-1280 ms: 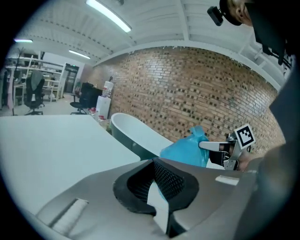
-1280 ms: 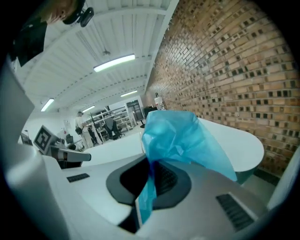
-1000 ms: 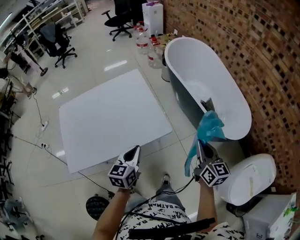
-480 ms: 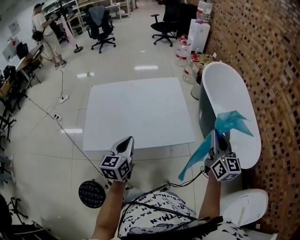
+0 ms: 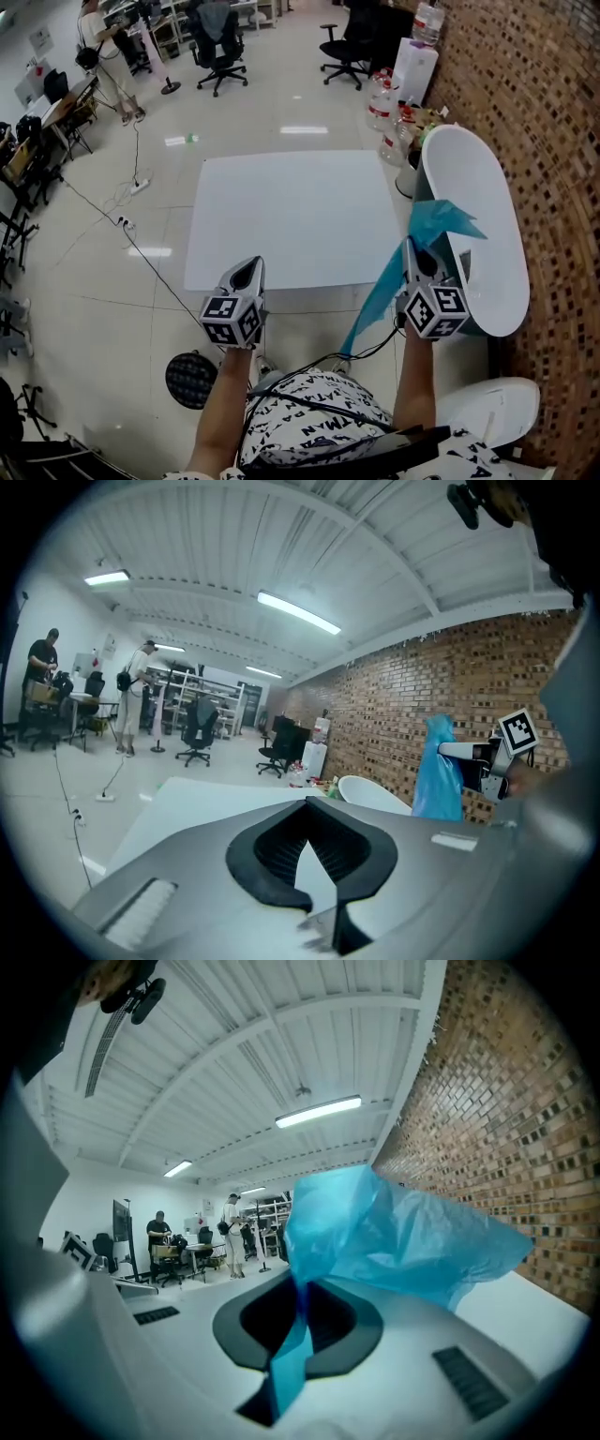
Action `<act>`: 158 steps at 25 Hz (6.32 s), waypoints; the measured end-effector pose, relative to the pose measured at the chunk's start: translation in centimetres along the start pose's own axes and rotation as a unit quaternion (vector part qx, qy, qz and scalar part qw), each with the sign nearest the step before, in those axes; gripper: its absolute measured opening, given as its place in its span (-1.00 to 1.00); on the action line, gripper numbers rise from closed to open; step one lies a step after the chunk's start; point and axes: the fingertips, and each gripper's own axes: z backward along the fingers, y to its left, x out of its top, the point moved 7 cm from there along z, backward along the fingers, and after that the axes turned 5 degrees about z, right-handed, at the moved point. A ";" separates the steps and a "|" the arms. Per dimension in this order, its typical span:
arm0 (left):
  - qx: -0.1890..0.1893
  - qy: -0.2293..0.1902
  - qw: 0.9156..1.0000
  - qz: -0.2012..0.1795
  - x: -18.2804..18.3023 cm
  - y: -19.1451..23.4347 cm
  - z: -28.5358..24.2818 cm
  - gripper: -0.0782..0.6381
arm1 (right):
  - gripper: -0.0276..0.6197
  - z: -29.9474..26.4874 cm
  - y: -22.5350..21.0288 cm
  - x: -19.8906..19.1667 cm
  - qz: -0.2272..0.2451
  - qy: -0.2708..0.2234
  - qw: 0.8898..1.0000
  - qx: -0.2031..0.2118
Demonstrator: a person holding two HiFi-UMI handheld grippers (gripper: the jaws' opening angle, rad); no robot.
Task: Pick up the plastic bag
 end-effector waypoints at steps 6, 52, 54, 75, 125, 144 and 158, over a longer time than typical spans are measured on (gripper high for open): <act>-0.012 0.004 1.000 -0.015 0.7 0.4 0.3 -0.78 | -0.88 -0.7 2.4 0.8 0.002 -0.009 1.000 0.009; 0.035 0.093 0.993 0.062 -8.4 2.8 -4.4 -0.78 | -0.88 -33.0 9.2 -7.5 0.266 0.187 0.897 0.299; 0.025 0.105 0.993 0.052 -8.4 4.0 -4.8 -0.78 | -0.88 -35.1 12.1 -9.6 0.262 0.204 0.887 0.319; 0.079 0.143 0.984 0.073 -8.4 18.8 -5.3 -0.78 | -0.18 -36.0 34.0 -26.8 0.187 0.314 0.762 0.534; 0.139 0.306 0.942 -0.008 -16.5 27.1 -13.2 -0.78 | -0.10 -28.0 4.7 -27.4 0.065 0.380 0.921 0.050; 0.149 0.217 0.963 0.052 -13.1 24.5 -12.2 -0.78 | -0.10 -25.5 0.2 -27.4 0.009 0.391 0.918 0.064; 0.076 0.042 0.993 0.080 -3.0 12.8 -8.3 -0.78 | -0.91 -17.4 5.0 -13.3 -0.077 0.166 0.974 0.134</act>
